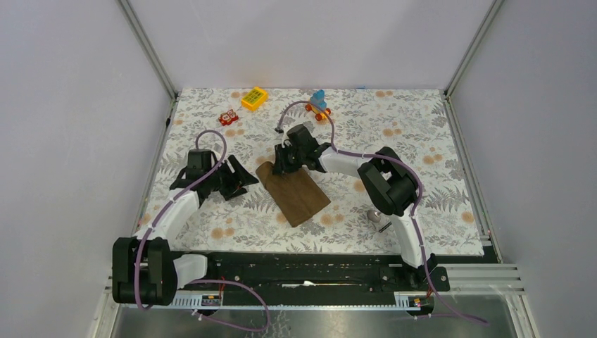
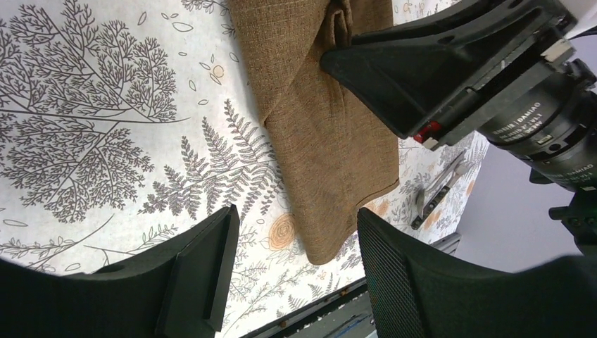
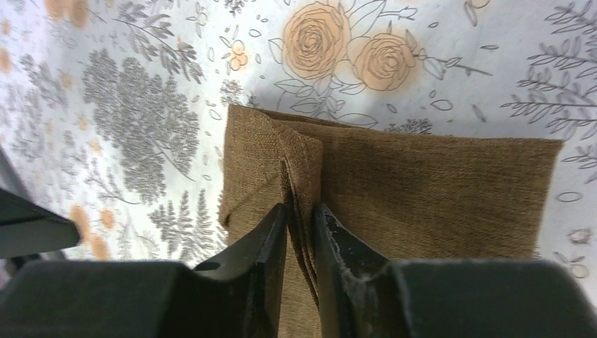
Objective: Fold the napkin into a case and place the utensils inside
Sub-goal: Smooth out the 2/3-rectangle-folded napkin at the center of the board.
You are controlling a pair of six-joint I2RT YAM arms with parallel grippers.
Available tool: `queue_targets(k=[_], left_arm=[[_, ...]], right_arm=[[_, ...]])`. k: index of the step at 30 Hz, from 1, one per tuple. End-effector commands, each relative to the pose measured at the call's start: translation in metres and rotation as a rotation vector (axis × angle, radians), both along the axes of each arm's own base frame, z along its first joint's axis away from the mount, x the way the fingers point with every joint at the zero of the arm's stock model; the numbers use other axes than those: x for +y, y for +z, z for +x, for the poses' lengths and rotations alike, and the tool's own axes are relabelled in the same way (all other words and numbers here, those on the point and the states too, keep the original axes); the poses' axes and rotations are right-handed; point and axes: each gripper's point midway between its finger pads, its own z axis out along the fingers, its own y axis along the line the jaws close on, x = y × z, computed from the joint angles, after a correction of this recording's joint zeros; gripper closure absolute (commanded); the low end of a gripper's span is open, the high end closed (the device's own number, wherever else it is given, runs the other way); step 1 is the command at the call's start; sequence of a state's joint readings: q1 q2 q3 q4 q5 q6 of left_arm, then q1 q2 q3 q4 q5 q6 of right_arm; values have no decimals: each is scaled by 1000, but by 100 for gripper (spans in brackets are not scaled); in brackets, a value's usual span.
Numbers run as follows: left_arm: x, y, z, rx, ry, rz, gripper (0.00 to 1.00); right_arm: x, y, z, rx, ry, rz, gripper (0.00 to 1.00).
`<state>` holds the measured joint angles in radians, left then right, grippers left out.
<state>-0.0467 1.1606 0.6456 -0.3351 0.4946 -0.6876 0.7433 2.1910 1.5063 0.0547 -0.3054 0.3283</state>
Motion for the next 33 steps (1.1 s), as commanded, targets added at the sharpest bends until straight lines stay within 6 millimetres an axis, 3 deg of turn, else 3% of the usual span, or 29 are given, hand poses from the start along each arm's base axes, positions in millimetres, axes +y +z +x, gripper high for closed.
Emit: queue_targets(k=[1,6,12,19,22,24,28,33], left_arm=[[-6,-1,11,-39,0,-54,33],[-11,-14,15,-11,8,-94,36],[-6,-28,21,8,34,-63,37],[-5,-18,24,-28,36,-55,41],[-9,-11,31,-42,22,-81,47],[-13,-7,38,-48,16,-108,53],[-23,2,55,-63,5,-181,62],[-34,9,78,-90,-17,-234,68]], right_arm=[[17,28,3,55,-24,123,77],[24,32,-5,116,-14,173,90],[29,25,-4,167,-32,189,95],[18,9,9,195,-67,183,96],[11,6,15,200,-62,186,95],[8,8,16,197,-53,184,91],[3,21,16,177,-33,146,64],[-21,45,-5,213,-35,39,43]])
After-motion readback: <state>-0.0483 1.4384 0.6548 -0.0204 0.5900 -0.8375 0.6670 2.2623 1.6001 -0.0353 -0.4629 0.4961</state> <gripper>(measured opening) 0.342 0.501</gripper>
